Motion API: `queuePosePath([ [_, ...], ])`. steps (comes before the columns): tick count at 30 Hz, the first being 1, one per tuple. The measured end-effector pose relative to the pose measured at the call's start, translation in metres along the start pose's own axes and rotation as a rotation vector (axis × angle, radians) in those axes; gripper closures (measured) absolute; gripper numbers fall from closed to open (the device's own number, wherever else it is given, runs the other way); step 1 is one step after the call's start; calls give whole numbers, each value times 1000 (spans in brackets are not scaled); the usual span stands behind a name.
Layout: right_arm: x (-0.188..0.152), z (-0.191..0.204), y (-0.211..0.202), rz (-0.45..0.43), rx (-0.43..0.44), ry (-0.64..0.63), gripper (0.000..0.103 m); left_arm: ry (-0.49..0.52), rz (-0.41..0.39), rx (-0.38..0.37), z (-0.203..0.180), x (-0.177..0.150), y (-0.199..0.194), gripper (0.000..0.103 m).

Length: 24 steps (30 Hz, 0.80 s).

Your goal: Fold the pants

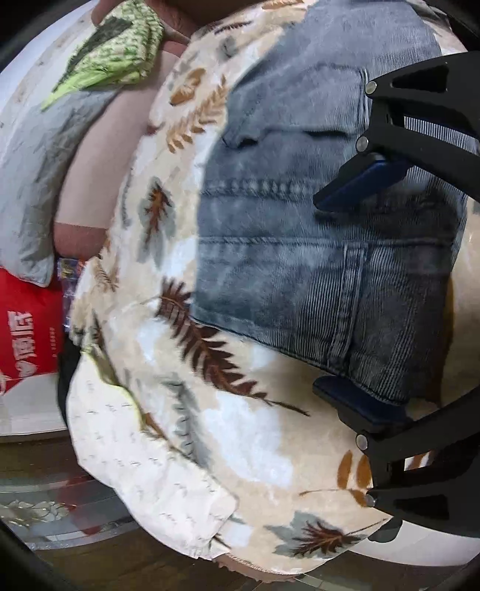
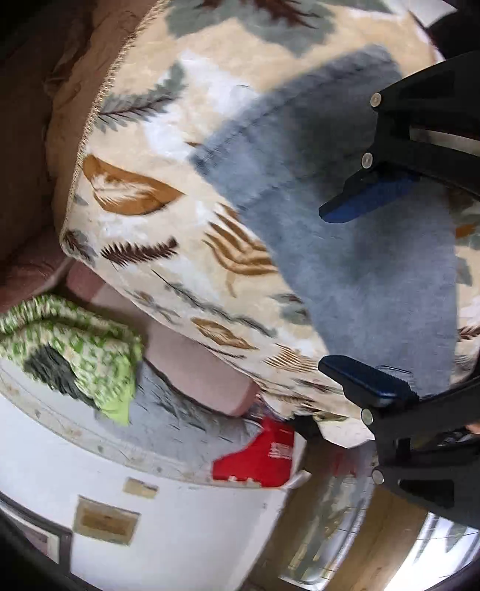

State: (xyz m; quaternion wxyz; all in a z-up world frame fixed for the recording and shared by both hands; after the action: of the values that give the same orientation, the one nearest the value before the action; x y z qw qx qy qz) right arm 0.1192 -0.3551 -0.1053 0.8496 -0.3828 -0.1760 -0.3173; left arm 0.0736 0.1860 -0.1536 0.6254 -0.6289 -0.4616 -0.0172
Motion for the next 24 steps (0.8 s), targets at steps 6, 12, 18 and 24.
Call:
queuePosePath([
  [6, 43, -29, 52, 38, 45, 67, 23, 0, -19, -5, -7, 5, -9, 11],
  [12, 47, -45, 63, 77, 14, 88, 27, -36, 61, 12, 9, -8, 27, 9],
  [18, 10, -5, -11, 12, 11, 37, 27, -54, 63, -27, 9, -6, 28, 9],
  [24, -42, -14, -36, 38, -30, 65, 27, -60, 66, -32, 8, -7, 28, 9],
])
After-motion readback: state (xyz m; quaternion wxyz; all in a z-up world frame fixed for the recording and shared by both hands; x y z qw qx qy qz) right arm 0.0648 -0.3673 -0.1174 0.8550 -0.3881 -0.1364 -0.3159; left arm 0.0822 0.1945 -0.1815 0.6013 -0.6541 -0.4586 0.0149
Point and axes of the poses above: each gripper's, at about its wrist camera, not at the fingertips, and y roughly the way its jaws point, z to its left, x to its top, the point moved 9 cm from there along y, roughly the way its jaws point, and after that the axes turned 15 degrees about -y, right-handed, at the moved point
